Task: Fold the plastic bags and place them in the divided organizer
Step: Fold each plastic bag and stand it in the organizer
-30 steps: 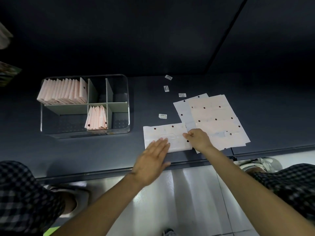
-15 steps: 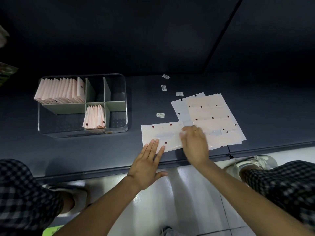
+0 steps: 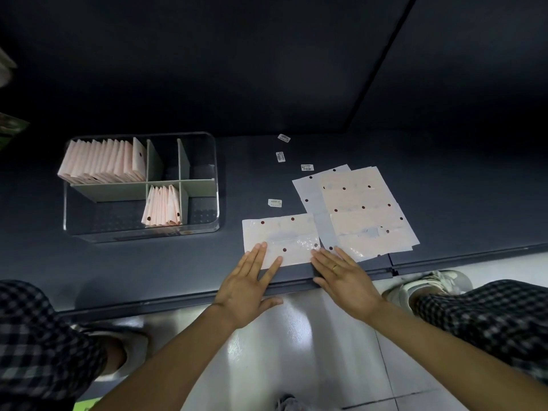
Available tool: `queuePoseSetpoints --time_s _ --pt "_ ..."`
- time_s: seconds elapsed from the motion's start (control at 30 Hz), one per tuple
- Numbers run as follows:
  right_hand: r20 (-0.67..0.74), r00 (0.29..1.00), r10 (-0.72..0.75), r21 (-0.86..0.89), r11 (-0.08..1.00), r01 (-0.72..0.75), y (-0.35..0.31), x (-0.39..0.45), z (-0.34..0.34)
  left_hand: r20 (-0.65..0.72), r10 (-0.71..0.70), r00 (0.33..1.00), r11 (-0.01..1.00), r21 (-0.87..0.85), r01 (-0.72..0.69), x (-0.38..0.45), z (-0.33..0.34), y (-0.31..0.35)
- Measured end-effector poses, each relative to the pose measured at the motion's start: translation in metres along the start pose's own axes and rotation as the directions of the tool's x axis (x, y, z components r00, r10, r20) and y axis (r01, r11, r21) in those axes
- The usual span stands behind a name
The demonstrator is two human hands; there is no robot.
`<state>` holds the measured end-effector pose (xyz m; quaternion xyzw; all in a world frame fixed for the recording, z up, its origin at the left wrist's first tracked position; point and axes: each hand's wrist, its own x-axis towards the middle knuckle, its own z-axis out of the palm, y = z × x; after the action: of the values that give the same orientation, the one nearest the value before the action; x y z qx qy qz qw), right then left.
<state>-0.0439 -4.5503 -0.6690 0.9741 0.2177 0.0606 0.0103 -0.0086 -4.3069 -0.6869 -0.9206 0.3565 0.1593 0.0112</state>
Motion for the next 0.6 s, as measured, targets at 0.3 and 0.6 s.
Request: queuePoseSetpoints --time_s 0.3,0.6 --pt "0.003 0.996 -0.086 0.035 0.996 0.085 -0.015 0.047 -0.002 -0.013 -0.017 1.0 0.999 -0.045 0.016 0.002 0.002 0.0" --pt "0.092 0.974 -0.205 -0.141 0.966 0.216 -0.017 0.071 -0.006 -0.055 -0.074 0.996 0.991 -0.12 0.067 0.005 -0.004 0.001"
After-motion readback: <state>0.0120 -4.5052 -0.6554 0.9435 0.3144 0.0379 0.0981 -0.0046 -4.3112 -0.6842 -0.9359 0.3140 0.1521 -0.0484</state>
